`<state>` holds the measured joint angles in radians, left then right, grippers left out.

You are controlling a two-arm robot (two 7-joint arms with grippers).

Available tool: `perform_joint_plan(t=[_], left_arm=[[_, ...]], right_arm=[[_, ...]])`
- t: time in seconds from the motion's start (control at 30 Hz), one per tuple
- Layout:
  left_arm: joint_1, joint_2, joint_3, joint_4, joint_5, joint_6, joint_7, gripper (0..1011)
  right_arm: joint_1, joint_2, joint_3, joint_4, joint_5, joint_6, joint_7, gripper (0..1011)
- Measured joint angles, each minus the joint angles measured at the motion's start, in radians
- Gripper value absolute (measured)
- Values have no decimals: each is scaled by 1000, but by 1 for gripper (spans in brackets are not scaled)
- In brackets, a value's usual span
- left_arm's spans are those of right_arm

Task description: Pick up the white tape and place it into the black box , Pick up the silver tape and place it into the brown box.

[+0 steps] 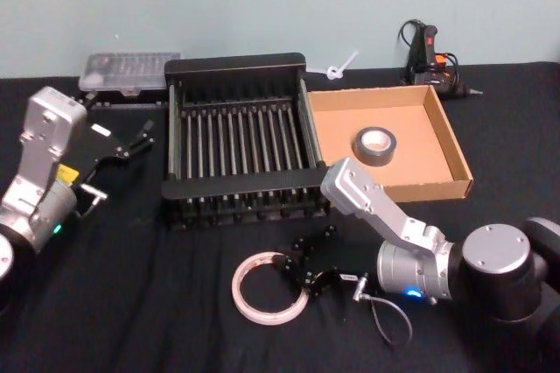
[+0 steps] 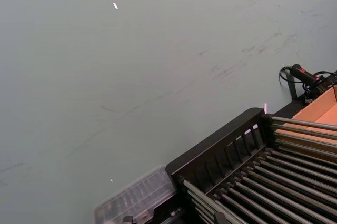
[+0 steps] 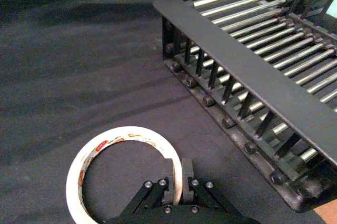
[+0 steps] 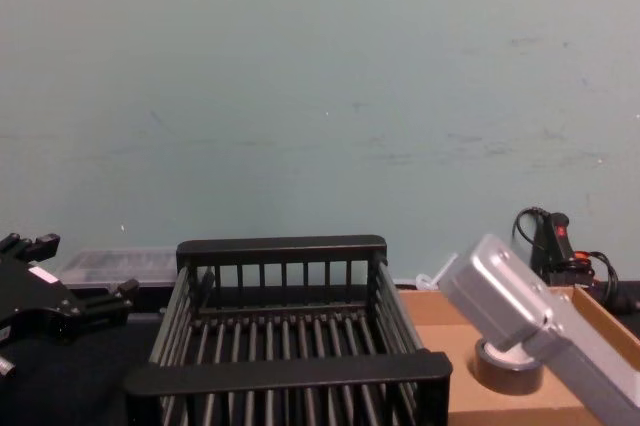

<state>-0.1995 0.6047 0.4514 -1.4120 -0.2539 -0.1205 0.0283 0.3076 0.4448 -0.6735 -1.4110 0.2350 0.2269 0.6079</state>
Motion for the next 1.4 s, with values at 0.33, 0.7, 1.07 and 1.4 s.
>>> perform_joint_plan(t=[0.33,0.7,1.07,1.4], left_arm=[[0,0,0,0,0,0,0,1001],[0,0,0,0,0,0,0,1001],[0,0,0,0,0,0,0,1001],[0,0,0,0,0,0,0,1001]], right_arm=[[-7,33,20,-50,27,-16,24,97],[-14,86,62,-136,88,-40,38,97],[21,88,105,-140,131,-49,-4,97],[75,30,121,-79,120,-1,-93,97]])
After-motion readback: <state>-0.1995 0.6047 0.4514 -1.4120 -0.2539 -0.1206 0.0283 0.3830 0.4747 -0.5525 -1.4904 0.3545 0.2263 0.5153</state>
